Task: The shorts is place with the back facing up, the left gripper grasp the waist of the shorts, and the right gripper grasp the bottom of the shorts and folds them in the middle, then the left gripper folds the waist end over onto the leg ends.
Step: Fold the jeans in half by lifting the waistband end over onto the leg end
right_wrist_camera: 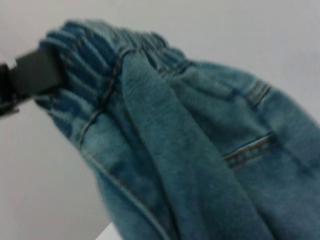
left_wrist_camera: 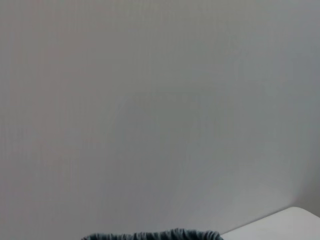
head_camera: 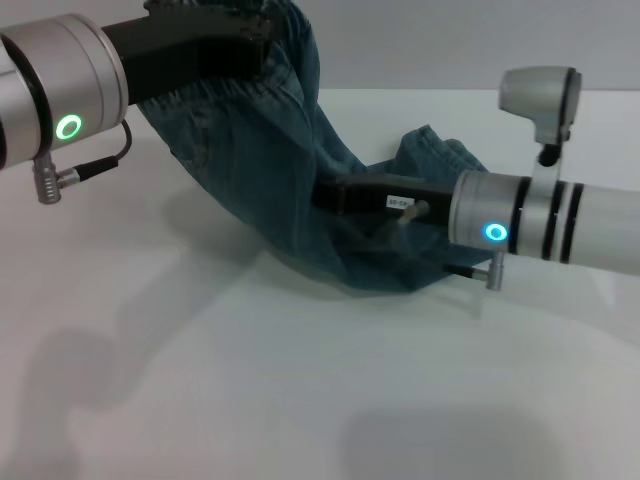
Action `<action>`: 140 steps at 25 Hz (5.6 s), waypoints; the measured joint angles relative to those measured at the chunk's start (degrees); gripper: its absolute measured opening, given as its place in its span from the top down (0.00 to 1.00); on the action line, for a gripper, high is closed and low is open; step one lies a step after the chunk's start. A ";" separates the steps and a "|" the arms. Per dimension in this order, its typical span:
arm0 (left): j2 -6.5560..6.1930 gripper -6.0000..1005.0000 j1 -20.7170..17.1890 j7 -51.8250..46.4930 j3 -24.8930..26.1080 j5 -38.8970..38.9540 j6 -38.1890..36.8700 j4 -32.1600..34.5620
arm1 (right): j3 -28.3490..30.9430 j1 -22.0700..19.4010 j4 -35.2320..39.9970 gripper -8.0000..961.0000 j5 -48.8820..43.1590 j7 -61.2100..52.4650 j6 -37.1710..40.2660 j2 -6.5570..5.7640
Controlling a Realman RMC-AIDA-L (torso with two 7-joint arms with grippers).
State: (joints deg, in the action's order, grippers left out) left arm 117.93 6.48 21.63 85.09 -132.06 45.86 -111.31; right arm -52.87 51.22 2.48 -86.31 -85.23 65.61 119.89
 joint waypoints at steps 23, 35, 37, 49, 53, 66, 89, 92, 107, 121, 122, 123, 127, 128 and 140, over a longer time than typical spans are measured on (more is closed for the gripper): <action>-0.07 0.93 0.29 0.65 0.02 0.13 -0.18 0.26 | -0.33 -8.54 5.36 0.95 1.62 -4.30 -0.30 -0.25; -0.07 0.91 0.44 2.05 -0.01 1.43 -0.04 0.02 | -1.79 -0.47 -2.67 0.95 1.37 -4.49 -1.52 -0.09; -0.07 0.91 0.44 3.01 0.13 2.65 -0.07 0.37 | -1.80 0.01 -3.06 0.94 1.36 -4.56 -1.47 -0.09; -0.07 0.89 0.41 4.28 0.27 3.77 -0.26 1.29 | -1.24 4.54 -6.82 0.94 1.31 -4.34 -1.18 -0.06; -0.07 0.89 0.49 4.58 0.09 3.92 -0.25 1.37 | -1.29 5.90 -8.07 0.94 1.29 -4.25 -0.98 -0.04; -0.03 0.87 0.49 4.65 0.38 4.10 -0.32 3.64 | -1.43 -6.71 4.27 0.93 1.26 -8.47 -0.08 -0.43; 0.10 0.84 2.09 4.64 -7.16 5.89 -7.46 10.27 | 2.76 -28.47 23.98 0.93 5.62 -11.85 -4.45 -1.31; 0.11 0.84 2.50 4.64 -9.08 6.05 -9.53 11.67 | 3.55 -29.95 25.13 0.93 5.63 -11.83 -4.08 -1.41; 0.26 0.82 9.59 4.64 -19.34 8.92 -25.13 25.19 | 3.66 -32.29 26.77 0.92 5.34 -11.93 -2.85 -1.43; 0.06 0.80 13.42 4.66 -32.10 8.50 -45.98 35.14 | 5.24 -35.42 29.16 0.92 5.58 -9.68 0.76 -1.19; 0.07 0.80 13.42 4.69 -32.13 8.49 -46.14 35.17 | 5.82 -35.63 29.14 0.92 5.59 -9.61 1.33 -1.21; 0.10 0.80 13.39 4.72 -32.16 8.49 -46.36 35.24 | 5.82 -35.63 29.14 0.92 5.59 -9.61 1.33 -1.21; 0.17 0.67 12.94 4.93 -32.66 8.45 -48.61 36.79 | 6.52 -35.98 29.03 0.91 5.61 -8.44 2.70 -1.15; 0.16 0.62 12.65 5.03 -33.10 8.45 -49.77 37.58 | 6.55 -36.03 28.86 0.91 5.63 -7.95 3.19 -1.13; -0.12 0.32 8.12 -0.02 -46.62 -0.94 -80.07 49.28 | 6.74 -36.35 27.67 0.91 5.63 -6.56 4.35 -1.17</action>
State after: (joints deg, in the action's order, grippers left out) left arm 117.80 14.60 21.61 38.47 -133.01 -34.21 -62.03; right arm -46.13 14.87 30.15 -80.68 -91.79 69.95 118.71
